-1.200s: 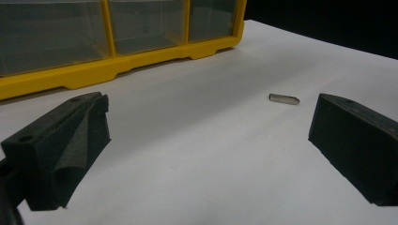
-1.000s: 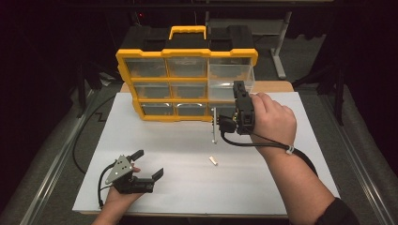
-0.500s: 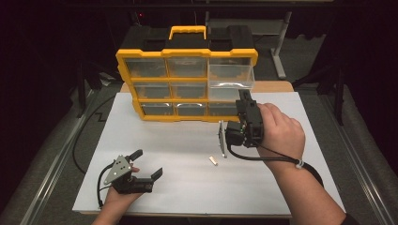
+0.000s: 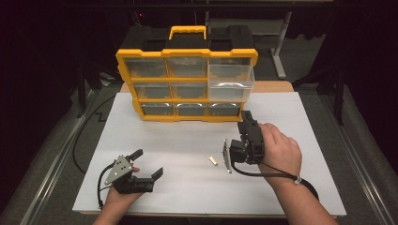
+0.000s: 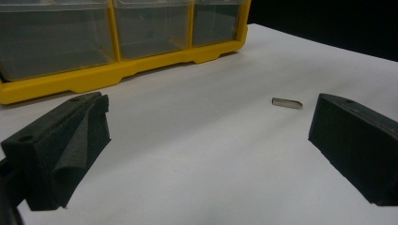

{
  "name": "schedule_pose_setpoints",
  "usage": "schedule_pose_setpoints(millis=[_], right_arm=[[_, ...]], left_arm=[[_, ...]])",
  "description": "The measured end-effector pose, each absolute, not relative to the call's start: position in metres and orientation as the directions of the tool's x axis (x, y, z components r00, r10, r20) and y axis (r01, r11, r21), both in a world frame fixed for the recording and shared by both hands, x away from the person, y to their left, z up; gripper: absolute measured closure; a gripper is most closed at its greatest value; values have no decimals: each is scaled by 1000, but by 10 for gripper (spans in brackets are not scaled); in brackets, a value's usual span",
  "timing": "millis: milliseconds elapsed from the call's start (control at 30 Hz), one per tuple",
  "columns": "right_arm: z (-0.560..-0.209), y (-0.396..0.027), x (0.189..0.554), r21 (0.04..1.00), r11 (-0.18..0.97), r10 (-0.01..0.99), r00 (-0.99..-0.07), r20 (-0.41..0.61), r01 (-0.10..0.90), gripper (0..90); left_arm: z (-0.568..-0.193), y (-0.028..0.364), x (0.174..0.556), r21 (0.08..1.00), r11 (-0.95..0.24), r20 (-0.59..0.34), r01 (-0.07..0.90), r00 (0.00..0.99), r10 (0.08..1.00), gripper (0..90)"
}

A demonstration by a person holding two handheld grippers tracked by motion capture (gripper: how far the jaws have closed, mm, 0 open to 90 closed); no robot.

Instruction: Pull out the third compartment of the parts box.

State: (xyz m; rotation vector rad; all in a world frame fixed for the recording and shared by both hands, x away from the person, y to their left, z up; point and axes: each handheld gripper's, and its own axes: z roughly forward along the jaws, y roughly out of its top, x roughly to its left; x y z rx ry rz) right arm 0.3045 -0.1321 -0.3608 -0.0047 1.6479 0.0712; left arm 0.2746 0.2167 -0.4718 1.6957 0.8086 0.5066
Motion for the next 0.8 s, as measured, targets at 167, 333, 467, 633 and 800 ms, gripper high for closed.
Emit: schedule_pose_setpoints(millis=[167, 333, 467, 633, 800], right_arm=[[-389, -136, 304, 33, 998, 26, -126, -992, -53, 485], [-416, -138, 302, 38, 998, 29, -173, -985, -45, 482], [-440, -140, 301, 55, 998, 47, -222, -974, -27, 480], [-459, -142, 298, 38, 998, 27, -246, -969, -40, 479], [-475, -155, 292, 47, 998, 34, -266, -963, -41, 472]], left_arm=[[-472, 217, 274, 959, -141, -64, 247, 671, 739, 2], [-471, 217, 274, 958, -133, -73, 254, 664, 744, 1], [-471, 217, 274, 958, -131, -75, 257, 663, 745, 2], [-471, 217, 274, 955, -139, -73, 261, 665, 743, 2], [-471, 219, 275, 954, -140, -75, 266, 663, 745, 1]])
